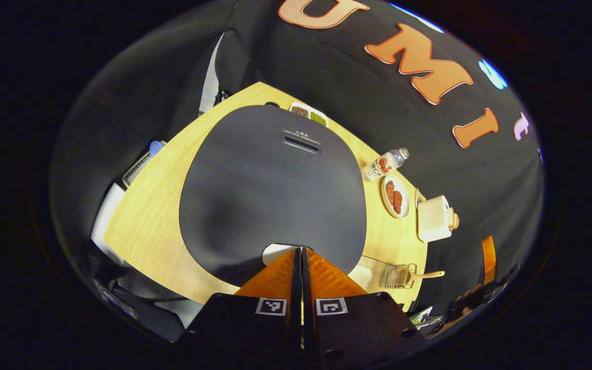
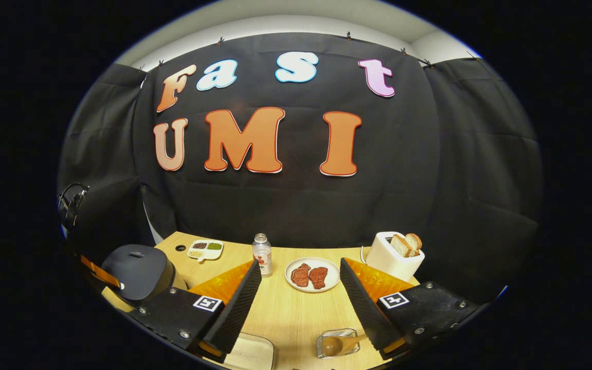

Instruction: Close the left gripper, press the button to open the rice cooker; take a wooden spoon from the chopstick holder with the right hand, scoop a spoonful of rice and pour it into the rice cooker, then put the wooden spoon back into the chopstick holder.

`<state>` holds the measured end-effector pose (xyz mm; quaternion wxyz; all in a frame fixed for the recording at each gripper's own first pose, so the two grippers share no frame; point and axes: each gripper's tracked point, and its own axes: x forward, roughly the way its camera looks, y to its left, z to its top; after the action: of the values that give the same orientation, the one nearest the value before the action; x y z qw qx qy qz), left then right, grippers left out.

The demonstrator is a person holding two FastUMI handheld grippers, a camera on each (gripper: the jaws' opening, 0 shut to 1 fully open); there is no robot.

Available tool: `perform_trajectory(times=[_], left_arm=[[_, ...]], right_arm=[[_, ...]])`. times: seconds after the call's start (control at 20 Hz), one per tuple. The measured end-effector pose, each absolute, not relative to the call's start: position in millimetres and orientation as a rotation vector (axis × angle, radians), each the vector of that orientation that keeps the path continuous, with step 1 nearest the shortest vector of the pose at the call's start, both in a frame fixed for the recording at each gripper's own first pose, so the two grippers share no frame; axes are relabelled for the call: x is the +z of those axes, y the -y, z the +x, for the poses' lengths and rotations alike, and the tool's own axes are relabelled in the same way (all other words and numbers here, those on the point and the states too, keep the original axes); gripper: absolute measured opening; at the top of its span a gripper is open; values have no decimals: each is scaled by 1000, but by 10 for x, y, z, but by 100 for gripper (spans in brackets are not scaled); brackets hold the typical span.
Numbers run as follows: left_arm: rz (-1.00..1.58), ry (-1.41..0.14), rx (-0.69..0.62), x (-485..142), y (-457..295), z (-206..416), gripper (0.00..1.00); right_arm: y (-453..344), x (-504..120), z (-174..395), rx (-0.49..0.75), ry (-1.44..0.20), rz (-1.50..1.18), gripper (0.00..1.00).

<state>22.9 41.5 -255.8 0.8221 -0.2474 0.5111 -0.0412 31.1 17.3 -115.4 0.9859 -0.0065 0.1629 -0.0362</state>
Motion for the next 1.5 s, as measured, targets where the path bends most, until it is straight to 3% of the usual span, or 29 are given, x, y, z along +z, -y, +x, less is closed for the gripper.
perform_trajectory(times=[0.3,0.6,0.75,1.2,1.35,1.4,1.5], left_arm=[[-337,-753,-63,-1924,-444,442,6],[-177,-412,100,-1138,-710,748,7],[-107,-295,128,-775,-696,764,12],[-46,-275,140,-810,-429,640,89],[-16,-240,148,-774,-341,581,100],[-7,-225,150,-755,-305,561,96],[0,-213,142,-753,-224,525,99]], right_arm=[[184,-1394,155,-127,-381,5,95],[561,-1677,22,-165,-436,35,95],[760,-1838,-39,-184,-466,59,96],[1263,-2403,-167,-264,-582,134,96],[1354,-2556,-209,-275,-602,137,96],[1359,-2614,-216,-276,-615,144,95],[1376,-2747,-222,-280,-638,166,96]])
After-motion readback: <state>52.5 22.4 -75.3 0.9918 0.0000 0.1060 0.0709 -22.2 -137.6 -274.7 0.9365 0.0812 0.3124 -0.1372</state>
